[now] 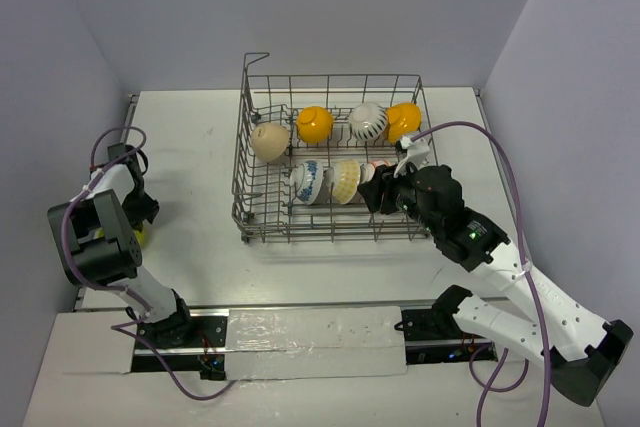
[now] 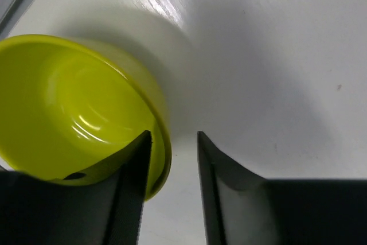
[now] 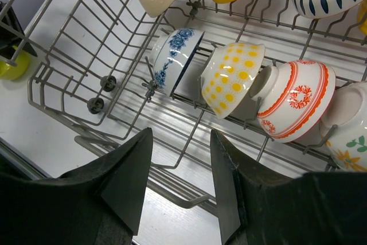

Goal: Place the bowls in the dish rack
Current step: Pick up the bowl from the corner of the board.

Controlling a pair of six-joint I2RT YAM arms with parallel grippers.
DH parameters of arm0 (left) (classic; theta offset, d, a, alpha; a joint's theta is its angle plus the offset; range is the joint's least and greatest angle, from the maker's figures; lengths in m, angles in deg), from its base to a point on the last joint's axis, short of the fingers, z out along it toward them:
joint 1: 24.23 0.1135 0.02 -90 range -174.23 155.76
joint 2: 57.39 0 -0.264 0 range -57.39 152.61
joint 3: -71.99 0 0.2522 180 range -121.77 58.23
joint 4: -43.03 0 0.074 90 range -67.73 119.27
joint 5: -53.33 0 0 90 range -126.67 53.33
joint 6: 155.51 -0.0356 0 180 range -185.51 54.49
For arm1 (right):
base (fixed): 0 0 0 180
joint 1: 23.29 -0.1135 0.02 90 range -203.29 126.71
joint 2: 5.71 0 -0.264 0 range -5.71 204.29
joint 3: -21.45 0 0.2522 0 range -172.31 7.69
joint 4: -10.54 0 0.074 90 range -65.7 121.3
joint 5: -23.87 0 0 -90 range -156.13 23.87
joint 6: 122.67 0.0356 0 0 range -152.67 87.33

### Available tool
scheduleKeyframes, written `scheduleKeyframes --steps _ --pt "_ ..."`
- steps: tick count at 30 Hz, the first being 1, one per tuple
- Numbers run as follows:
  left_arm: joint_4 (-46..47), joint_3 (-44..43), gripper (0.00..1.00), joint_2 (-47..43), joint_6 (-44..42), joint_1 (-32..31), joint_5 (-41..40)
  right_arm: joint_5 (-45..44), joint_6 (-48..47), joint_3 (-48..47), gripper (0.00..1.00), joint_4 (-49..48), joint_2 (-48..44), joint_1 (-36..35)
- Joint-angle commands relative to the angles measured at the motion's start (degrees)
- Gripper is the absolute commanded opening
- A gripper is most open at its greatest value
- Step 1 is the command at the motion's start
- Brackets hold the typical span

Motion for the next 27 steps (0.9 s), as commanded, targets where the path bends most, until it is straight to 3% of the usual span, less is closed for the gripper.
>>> scheduleKeyframes --steps 1,6,8,16,27 --pt "2.63 0.91 0.39 0.6 0.31 0.27 0.22 -0.8 0.06 0.33 0.52 -2.26 -0.34 0.22" --pt "3.33 0.21 0.07 0.95 -0.4 0.27 2.06 -1.07 0.06 0.33 0.53 -2.35 0.28 0.22" --pt "3.25 -0.67 0.0 0.95 -0.31 0.27 1.98 -1.51 -0.03 0.24 0.53 -2.35 0.45 0.31" --pt "2.63 -3.66 0.0 -1.77 -0.39 -0.7 3.91 -1.86 -0.38 -0.11 0.53 -2.17 2.47 0.22" --pt "-2.37 -17.8 0.0 -7.84 -2.15 -9.05 1.01 -2.74 -1.7 -2.83 0.53 -1.91 7.39 0.22"
